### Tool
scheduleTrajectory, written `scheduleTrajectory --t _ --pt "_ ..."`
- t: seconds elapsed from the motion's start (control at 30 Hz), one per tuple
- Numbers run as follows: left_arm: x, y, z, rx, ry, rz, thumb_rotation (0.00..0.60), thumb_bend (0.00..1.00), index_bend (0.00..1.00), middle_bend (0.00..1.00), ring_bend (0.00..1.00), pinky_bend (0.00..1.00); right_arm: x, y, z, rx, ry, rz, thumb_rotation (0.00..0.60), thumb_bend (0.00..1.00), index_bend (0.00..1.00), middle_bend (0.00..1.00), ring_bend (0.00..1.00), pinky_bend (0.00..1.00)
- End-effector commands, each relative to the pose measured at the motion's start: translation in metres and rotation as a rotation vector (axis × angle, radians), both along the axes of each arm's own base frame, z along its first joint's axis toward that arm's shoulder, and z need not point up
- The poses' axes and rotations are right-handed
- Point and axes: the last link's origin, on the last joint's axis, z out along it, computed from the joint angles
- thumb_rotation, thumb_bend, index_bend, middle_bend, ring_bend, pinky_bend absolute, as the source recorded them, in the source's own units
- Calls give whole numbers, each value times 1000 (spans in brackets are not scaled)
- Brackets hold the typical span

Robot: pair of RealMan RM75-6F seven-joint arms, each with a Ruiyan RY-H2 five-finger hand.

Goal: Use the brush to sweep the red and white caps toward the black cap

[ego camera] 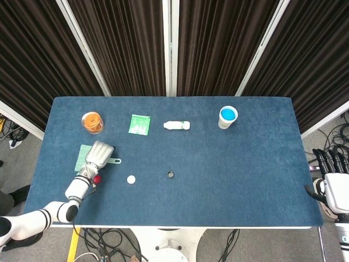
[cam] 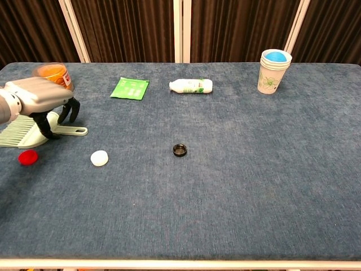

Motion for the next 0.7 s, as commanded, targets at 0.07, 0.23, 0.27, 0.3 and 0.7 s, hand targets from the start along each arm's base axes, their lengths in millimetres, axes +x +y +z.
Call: scheduleTrajectory --t 0.07,0.23,0.27,0.3,0.7 --pt "2 0 -3 -8 -3 -1 600 208 448 520 774 963 -1 0 0 1 -2 -4 600 98 0 92 0 0" --pt "1 0 -6 -20 12 -6 600 214 449 521 774 963 -2 1 0 -1 -2 -8 600 98 0 92 0 0" --pt "1 0 -6 -21 14 -4 600 214 449 521 774 963 -2 1 0 -1 -2 -9 600 98 0 92 0 0" --pt "0 0 -6 -23 15 -3 600 216 449 521 774 962 -3 1 0 0 -3 -10 600 99 0 92 0 0" --pt "-1 0 -7 -30 -10 6 600 278 490 551 774 961 -3 2 0 -1 -5 -11 600 98 0 92 0 0"
